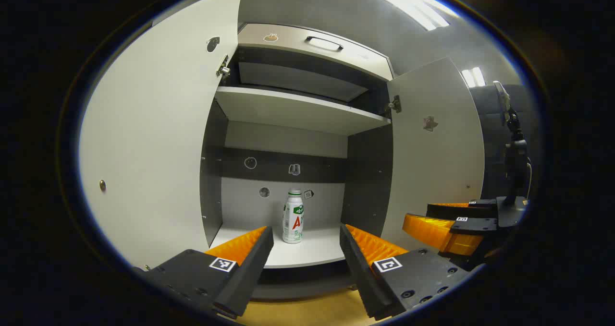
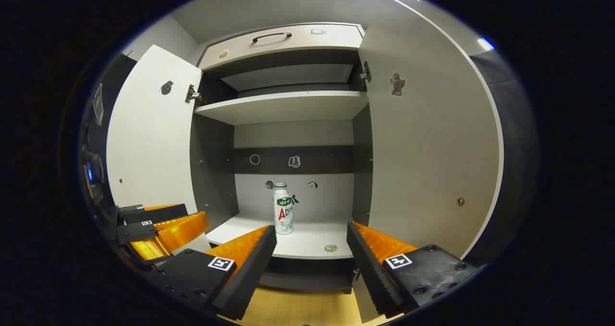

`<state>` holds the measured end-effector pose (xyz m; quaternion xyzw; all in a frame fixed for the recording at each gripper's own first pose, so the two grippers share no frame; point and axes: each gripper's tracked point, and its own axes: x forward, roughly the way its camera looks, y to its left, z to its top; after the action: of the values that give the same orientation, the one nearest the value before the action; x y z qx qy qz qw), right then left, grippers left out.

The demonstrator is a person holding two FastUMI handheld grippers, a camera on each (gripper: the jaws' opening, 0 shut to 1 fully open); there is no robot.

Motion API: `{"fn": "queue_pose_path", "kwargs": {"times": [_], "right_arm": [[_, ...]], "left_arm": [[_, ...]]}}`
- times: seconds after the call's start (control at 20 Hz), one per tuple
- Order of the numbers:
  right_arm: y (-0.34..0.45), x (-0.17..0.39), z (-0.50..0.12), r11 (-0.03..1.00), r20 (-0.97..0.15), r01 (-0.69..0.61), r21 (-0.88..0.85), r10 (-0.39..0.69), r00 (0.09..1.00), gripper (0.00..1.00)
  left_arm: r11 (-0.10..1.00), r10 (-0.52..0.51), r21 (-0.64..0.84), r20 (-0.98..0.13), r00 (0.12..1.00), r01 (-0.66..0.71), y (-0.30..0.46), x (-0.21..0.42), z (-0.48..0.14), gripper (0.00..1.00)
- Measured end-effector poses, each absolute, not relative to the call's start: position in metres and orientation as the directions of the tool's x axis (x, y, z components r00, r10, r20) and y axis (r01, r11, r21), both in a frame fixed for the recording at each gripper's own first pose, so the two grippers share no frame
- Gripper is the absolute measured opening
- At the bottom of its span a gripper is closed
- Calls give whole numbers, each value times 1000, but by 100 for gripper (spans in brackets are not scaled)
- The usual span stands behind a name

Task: Grasp the bottle in the cabinet with the left hand and place it on the coaster, then close the right door with the right hand and the left door with the left hand.

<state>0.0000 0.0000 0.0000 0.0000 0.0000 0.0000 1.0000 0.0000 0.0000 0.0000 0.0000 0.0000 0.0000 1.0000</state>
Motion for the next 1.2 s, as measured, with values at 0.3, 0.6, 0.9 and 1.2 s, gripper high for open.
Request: {"fn": "queue_pose_path", "kwargs": {"times": [0.3,0.6,0.9,1.2], "right_arm": [[10,5,-3,1000,-7,-15,-17,15,1000,98],[12,6,-7,999,-19,-10,-33,9,1000,98],[14,0,0,998,21,0,-62,1,1000,98],[4,-4,-5,991,37,65,-120,-61,997,97]], "left_arm": [[1000,-20,19,-9,1000,20,1,5,-1,88],[999,-23,22,-21,1000,23,4,6,-5,88],[999,-35,20,-17,999,35,7,8,-5,88],[996,-87,8,-26,996,87,3,24,-13,88]]}}
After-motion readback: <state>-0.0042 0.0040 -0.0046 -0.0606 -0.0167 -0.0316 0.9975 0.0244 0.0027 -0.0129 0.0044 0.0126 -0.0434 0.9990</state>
